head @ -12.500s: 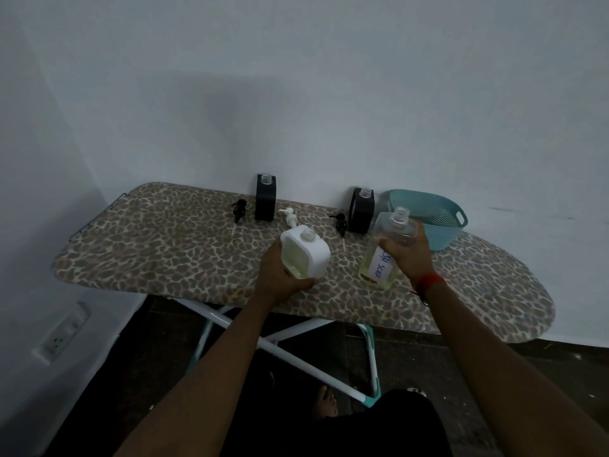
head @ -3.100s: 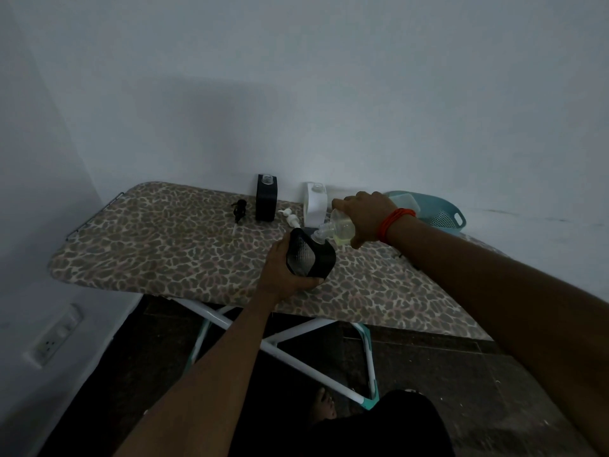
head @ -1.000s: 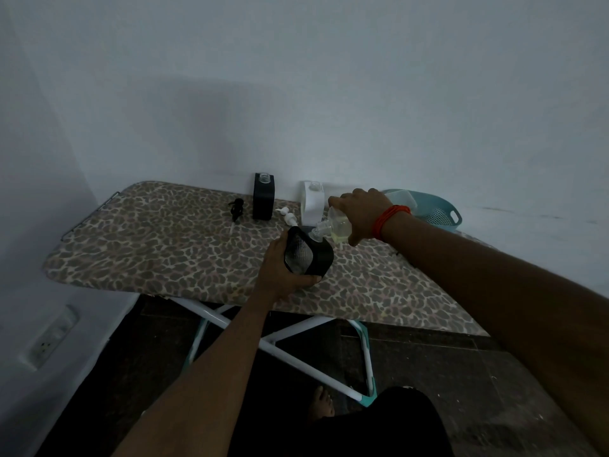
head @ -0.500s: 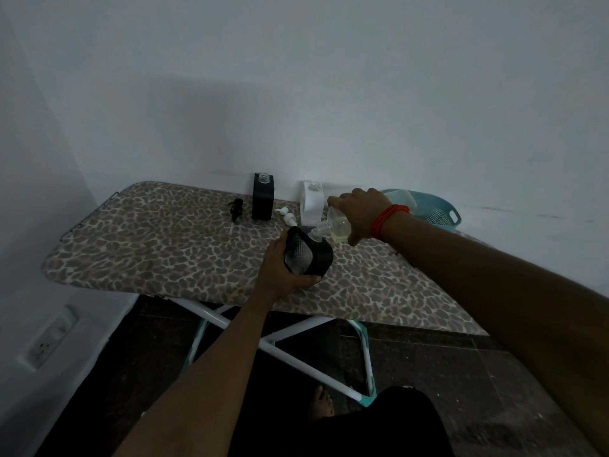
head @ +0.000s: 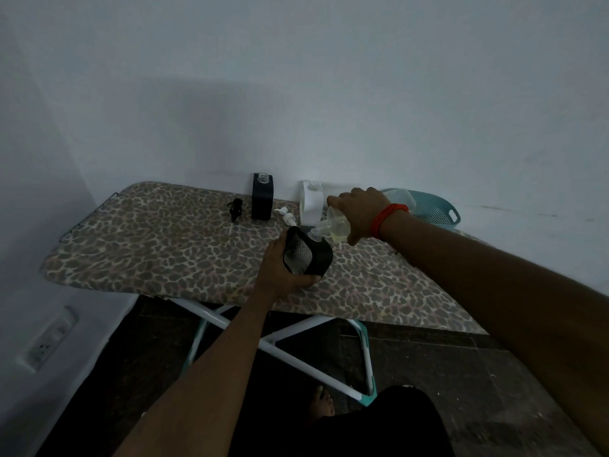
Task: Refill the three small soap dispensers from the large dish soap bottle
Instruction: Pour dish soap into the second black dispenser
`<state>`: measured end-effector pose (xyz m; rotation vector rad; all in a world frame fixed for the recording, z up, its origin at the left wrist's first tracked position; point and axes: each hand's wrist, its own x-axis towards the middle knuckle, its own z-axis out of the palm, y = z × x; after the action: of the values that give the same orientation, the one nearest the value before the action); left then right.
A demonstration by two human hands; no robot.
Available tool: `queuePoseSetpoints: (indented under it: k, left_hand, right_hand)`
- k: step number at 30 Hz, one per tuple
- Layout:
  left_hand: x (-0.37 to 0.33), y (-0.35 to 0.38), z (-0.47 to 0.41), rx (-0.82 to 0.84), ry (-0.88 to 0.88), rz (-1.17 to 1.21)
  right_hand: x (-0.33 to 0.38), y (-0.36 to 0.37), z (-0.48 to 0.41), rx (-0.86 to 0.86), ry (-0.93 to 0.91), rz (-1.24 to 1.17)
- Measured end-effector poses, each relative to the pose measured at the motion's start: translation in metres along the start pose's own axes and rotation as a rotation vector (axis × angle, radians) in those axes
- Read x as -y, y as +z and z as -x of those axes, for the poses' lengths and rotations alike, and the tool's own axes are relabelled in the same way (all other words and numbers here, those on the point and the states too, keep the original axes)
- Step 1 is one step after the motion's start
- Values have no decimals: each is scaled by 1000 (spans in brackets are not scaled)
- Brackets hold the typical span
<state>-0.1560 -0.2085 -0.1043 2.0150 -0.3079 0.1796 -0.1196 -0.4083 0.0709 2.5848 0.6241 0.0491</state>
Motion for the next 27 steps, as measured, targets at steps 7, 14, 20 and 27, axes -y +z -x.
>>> queuePoseSetpoints:
  k: [7,14,20,27]
  left_hand:
    - [-1,0,0,-6,-7,1]
    - [-1,-1,-2,12,2,19]
    - [-1,0,1,-1,-11,9]
    - [-2,-1,0,9,-8,11]
  right_hand:
    - [1,-2,0,10,-1,8]
    - [2,-1,0,11,2,5]
    - [2,-1,-1,16,5,10]
    - [2,-1,-1,31,6,2]
